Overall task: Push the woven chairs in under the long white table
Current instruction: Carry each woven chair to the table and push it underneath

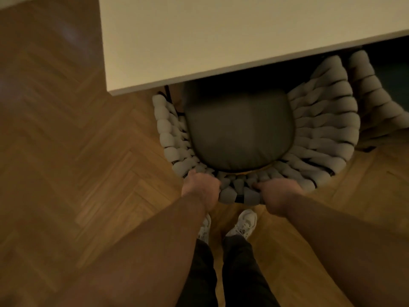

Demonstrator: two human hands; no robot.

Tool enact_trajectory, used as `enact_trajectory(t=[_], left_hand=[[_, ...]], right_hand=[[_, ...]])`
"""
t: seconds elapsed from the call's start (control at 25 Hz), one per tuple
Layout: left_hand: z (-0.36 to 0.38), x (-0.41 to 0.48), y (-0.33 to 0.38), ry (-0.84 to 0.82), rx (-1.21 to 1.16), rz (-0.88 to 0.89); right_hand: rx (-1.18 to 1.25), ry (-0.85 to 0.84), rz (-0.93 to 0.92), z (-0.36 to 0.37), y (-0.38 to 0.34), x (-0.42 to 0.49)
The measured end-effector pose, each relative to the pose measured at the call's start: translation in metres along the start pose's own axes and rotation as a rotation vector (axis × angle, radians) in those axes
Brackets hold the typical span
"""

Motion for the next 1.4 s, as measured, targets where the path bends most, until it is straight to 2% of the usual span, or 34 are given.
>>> enact_trajectory(t=[0.28,0.56,0.8,0.92,1.12,1.4], left_hand=[[0.047,-0.017,-0.058,-0.079,-0.028,-0.043],[0.038,-0.016,-0.101,-0.036,-0.023,-0.053],[0.023,-0.009,-0.126,0.007,0.095,-0.065],[0.018,-0.006,-0.128,0.023,0.107,-0.069],[0.004,-0.012,-0.126,0.015,0.093,-0.069],[-0.006,-0.008,-0.123,-0.064,0.078,-0.104]], right_hand=[[-0.014,0.040,-0.068,0.004,-0.069,0.014],[-0.022,0.101,-0.076,-0.018,-0.101,0.032],[0.050,0.123,-0.079,-0.028,-0.090,0.041],[-0.032,0.108,-0.073,-0.029,-0.079,0.047],[-0.058,0.154,0.083,-0.028,-0.047,0.037],[0.031,0.075,0.076,-0.019,-0.046,0.047]])
Point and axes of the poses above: each hand's wrist, its own x-axis towards the middle knuckle, its own z-axis out of the palm, y = z × x, the point moved 7 cm from there along x, towards the middle knuckle, and after that the axes turned 8 degrees about -z, right-handed, at the moved point
